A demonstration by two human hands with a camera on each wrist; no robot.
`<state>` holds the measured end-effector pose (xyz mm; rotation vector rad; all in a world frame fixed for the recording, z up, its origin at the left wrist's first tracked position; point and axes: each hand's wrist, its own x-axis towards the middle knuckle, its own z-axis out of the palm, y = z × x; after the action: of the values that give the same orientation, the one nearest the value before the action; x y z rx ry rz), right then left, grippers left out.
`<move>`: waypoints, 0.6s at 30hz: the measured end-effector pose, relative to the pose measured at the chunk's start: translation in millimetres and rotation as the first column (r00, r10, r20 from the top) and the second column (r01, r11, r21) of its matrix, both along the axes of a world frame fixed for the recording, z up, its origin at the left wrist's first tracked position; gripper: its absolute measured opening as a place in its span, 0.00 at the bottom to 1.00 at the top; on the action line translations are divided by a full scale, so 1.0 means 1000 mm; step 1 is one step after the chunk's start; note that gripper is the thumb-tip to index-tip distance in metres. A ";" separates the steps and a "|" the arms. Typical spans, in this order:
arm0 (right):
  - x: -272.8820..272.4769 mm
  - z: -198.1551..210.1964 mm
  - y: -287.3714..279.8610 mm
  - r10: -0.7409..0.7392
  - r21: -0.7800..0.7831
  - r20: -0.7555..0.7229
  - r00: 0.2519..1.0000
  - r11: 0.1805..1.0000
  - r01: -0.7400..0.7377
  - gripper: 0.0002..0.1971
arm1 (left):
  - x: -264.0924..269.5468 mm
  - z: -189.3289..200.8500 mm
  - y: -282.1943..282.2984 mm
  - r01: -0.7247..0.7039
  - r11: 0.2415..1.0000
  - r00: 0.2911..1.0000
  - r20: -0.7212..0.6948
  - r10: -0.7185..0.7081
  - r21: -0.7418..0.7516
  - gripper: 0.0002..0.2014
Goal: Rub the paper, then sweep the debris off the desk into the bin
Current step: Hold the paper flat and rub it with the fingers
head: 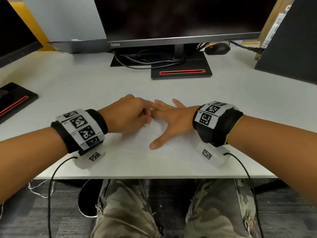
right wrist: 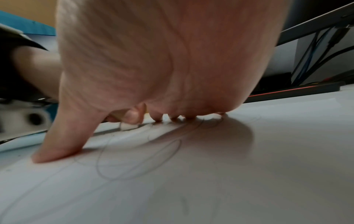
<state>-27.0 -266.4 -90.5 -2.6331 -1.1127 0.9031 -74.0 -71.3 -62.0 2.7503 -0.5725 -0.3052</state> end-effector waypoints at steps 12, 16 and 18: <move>0.000 -0.005 0.000 0.005 0.006 0.004 1.000 1.000 -0.005 0.58 | -0.011 -0.009 -0.016 0.118 0.992 0.993 -0.022 -0.117 0.040 0.06; 0.000 -0.005 0.001 0.022 -0.001 0.021 1.000 1.000 -0.021 0.59 | 0.001 -0.005 -0.005 0.028 0.999 1.000 -0.015 -0.028 0.047 0.07; 0.000 -0.004 0.001 0.013 -0.005 0.011 1.000 1.000 -0.013 0.58 | -0.004 -0.007 -0.011 0.055 0.997 0.998 0.013 -0.056 0.057 0.07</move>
<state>-27.1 -265.5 -94.9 -2.6405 -1.1329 0.8962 -78.2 -82.3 -69.2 2.7969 -0.6549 -0.3198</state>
